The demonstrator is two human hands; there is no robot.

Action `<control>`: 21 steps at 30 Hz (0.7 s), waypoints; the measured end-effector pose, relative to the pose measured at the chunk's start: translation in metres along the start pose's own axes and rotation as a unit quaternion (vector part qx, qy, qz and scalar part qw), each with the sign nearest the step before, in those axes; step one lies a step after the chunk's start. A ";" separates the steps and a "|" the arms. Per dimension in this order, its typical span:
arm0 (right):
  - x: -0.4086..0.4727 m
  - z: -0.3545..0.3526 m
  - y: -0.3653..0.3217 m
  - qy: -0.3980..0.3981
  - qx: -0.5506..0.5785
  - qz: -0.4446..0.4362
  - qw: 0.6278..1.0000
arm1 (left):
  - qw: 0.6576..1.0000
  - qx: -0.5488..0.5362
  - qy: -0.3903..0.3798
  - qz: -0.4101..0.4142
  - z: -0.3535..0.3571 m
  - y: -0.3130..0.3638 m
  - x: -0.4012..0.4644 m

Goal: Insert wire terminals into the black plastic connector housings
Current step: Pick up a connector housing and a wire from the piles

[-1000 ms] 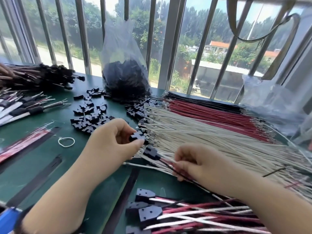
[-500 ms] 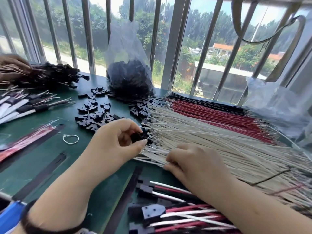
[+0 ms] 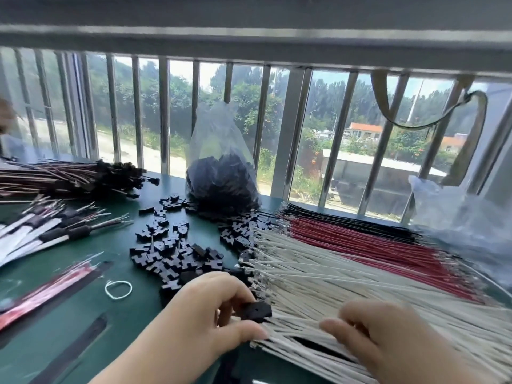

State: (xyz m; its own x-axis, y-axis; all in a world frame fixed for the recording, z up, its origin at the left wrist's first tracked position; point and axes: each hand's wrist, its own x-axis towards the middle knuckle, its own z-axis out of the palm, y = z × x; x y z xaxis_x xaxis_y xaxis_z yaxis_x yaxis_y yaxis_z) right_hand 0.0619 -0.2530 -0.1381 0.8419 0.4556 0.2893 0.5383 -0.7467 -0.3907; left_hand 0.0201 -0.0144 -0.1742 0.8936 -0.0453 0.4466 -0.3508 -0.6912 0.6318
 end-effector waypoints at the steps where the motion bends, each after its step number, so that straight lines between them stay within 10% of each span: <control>1: 0.000 -0.003 0.000 -0.004 0.019 -0.002 1.000 | 1.000 0.003 -0.001 0.008 0.000 0.001 0.000; 8: 0.002 -0.028 -0.002 0.056 0.426 -0.027 0.903 | 0.999 -0.023 0.023 0.017 0.005 0.008 -0.002; 13: -0.010 -0.003 0.005 -0.155 0.175 -0.043 0.971 | 0.995 -0.091 0.003 -0.047 0.006 0.009 -0.004; 21: -0.006 -0.010 0.005 -0.119 -0.003 -0.073 0.990 | 0.938 -0.312 0.013 -0.151 0.010 0.024 0.002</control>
State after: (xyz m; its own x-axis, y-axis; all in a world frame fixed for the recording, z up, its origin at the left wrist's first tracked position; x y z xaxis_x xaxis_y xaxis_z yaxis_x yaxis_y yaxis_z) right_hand 0.0586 -0.2642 -0.1328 0.7403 0.6599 0.1287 0.6557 -0.6662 -0.3553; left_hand 0.0161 -0.0380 -0.1649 0.9745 0.1072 0.1973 -0.1853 -0.1123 0.9762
